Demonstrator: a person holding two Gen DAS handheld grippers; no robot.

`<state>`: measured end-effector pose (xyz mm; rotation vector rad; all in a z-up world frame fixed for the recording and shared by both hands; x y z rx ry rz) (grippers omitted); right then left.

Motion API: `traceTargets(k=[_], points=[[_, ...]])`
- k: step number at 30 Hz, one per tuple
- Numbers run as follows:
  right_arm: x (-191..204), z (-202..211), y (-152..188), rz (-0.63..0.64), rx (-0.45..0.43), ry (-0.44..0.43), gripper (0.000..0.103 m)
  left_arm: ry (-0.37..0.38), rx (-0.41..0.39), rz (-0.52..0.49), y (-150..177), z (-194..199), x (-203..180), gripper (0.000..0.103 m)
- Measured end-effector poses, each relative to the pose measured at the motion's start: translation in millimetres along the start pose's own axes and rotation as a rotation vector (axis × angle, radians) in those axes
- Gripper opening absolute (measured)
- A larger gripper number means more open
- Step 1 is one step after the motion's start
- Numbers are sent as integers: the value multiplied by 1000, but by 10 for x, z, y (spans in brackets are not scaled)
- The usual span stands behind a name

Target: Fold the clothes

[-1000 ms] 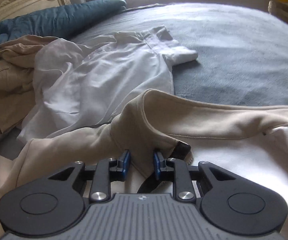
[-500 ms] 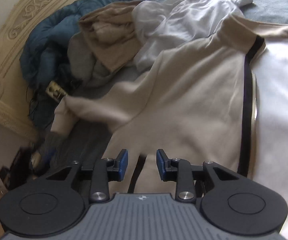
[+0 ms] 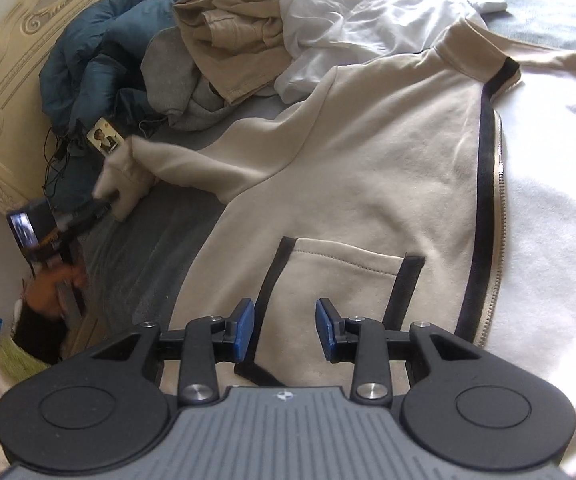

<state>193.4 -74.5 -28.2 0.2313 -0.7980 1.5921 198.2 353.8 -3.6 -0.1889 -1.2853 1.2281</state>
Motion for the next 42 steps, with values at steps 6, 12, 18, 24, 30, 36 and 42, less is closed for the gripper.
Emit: traceTargets(k=[6,12,18,24,30,36,42], points=[[-102,10,13,-6,-1,9,37,-223,-345,-450,285,530,324,6],[-289,-69,18,-40,23,19,37,99,0,-329,1138,205,430,10],[-320,-90,8,-54,18,25,38,310,128,316,1172,-33,1085,6],[-270,-95,60,-34,23,19,38,381,188,738,1184,-282,1600,0],[-209,-98,99,-28,22,8,41,455,273,936,1430,-459,1667,14],[415,-54,182,301,-58,-62,41,553,177,1019,1651,-319,1611,53],[1006,-306,332,512,-50,-102,41,618,193,1074,1550,-517,1492,58]])
Point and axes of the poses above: each gripper's, at about its wrist camera, not at the fingertips, and z roughly against the way its jaws point, x to its left, y to its underside, the point moved 3 cm from there along -z, roughly the way its jaws point, and after that the axes turned 11 degrees about -z, right-handed, at the moved point
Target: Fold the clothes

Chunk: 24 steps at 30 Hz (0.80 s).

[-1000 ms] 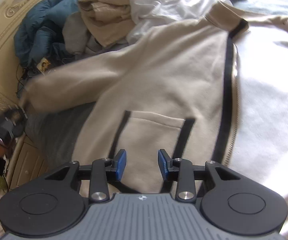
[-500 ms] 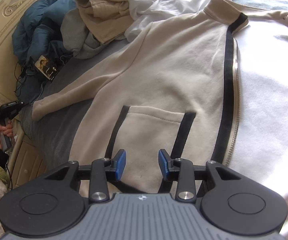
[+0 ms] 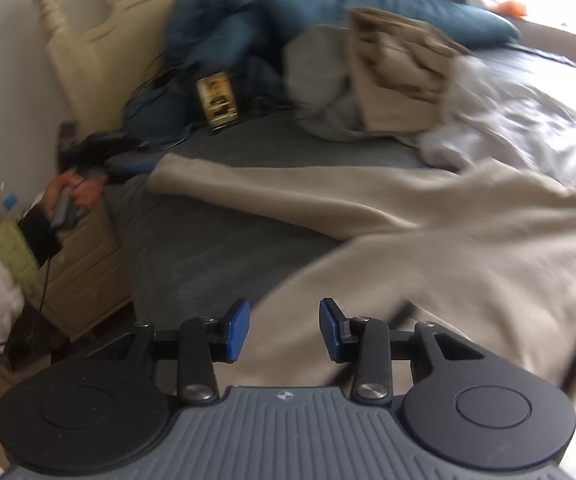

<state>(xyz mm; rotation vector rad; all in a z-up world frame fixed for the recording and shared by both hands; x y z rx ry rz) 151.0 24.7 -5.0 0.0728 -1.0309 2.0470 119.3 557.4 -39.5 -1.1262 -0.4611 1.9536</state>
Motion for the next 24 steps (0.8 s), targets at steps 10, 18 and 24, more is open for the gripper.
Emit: traceTargets(k=[10,18,24], points=[[-6,-123,39,-57,27,73,41,-72,-57,-209,11,-236,-380,4],[-226,-50,107,-103,20,108,41,-18,-367,-276,-406,-53,-765,3],[-401,-100,188,-164,52,113,42,-359,52,-117,-344,-1125,-314,18]])
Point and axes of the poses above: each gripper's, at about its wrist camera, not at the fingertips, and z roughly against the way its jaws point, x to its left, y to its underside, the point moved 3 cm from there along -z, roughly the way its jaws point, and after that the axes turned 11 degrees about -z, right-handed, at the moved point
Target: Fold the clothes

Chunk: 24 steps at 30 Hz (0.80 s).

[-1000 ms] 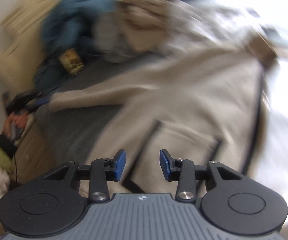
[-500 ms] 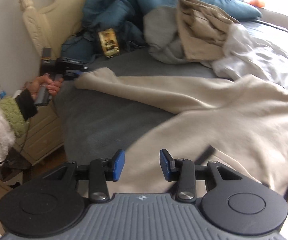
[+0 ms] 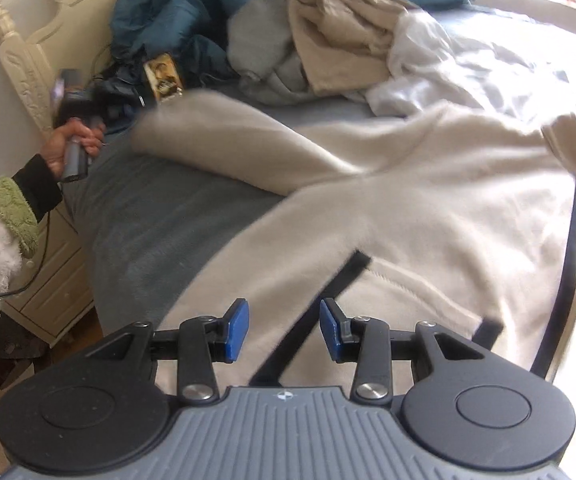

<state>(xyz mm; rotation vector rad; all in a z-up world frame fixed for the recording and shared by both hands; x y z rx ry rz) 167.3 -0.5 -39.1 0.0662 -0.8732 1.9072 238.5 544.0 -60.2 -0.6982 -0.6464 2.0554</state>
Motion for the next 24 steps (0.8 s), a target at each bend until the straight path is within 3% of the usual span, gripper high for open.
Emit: traceTargets(k=[1,3,5,9,13,16,19,24], points=[[-16,5,14,-8,3,-3,42,11,-16,53,33,-13,84,18],[-42,19,42,-16,8,-8,42,50,-87,163,68,100,274,34],[-56,37,71,-8,9,-10,42,70,-138,224,90,284,448,37],[-83,53,105,-29,3,-31,42,128,-156,200,255,693,532,37],[-85,68,145,-74,0,-62,42,292,-125,232,578,885,481,37],[-71,115,181,-92,-7,-75,42,371,-71,257,826,782,294,37],[-53,188,217,-114,-26,-87,42,361,-40,287,973,559,112,37],[19,282,203,-88,-72,-69,42,402,-135,423,955,369,100,36]])
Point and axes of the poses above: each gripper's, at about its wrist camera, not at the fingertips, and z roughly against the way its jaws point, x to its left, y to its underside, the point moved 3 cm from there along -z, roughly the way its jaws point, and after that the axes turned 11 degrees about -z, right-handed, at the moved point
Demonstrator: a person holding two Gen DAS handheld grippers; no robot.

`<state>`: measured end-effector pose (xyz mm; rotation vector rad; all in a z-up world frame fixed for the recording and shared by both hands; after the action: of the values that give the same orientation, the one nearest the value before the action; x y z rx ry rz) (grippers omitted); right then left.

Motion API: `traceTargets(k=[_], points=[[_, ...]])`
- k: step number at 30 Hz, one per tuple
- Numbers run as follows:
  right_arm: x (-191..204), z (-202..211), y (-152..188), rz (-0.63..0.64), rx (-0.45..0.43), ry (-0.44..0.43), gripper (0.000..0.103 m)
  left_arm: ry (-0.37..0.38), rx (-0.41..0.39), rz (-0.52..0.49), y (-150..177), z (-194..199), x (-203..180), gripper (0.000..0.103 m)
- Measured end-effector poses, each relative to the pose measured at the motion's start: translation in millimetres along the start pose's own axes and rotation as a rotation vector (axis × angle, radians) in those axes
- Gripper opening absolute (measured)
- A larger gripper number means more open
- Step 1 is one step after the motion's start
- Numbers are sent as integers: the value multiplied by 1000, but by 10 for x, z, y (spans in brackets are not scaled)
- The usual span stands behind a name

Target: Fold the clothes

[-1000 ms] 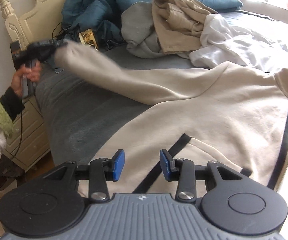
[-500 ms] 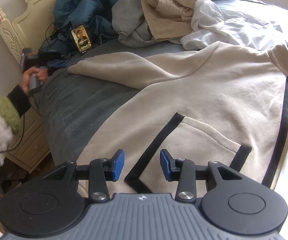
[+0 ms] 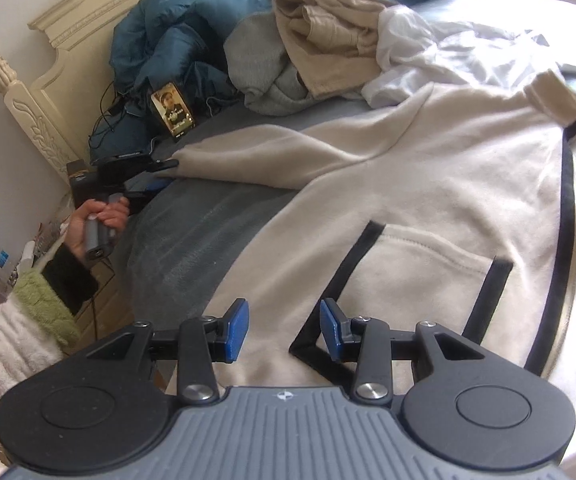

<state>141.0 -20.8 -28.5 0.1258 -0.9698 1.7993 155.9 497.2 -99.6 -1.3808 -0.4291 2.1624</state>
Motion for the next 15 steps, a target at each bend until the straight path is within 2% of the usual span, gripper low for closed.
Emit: traceTargets(k=[3,5,9,13,15], points=[[43,0,-41,17,-21,10,42,73,-74,74,11,-46,43,30],[58,-14,-69,16,-29,7,42,108,-110,80,38,-20,43,25],[21,-53,-83,-8,-27,12,42,95,-152,76,81,130,-34,18],[-52,-55,-78,-27,-17,25,42,104,-225,99,102,612,-197,18],[-114,-50,-65,-43,-15,28,42,53,-233,81,156,781,-223,18]])
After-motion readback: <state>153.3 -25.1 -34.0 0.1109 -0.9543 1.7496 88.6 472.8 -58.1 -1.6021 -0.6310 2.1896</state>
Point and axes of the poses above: each gripper's, at about its wrist camera, not at the fingertips, and z roughly against the way its jaws point, x to its left, y to its underside, the point moved 3 cm from there along -z, roughly the way its jaws point, and after that the axes turned 11 degrees about -z, right-handed, at the moved point
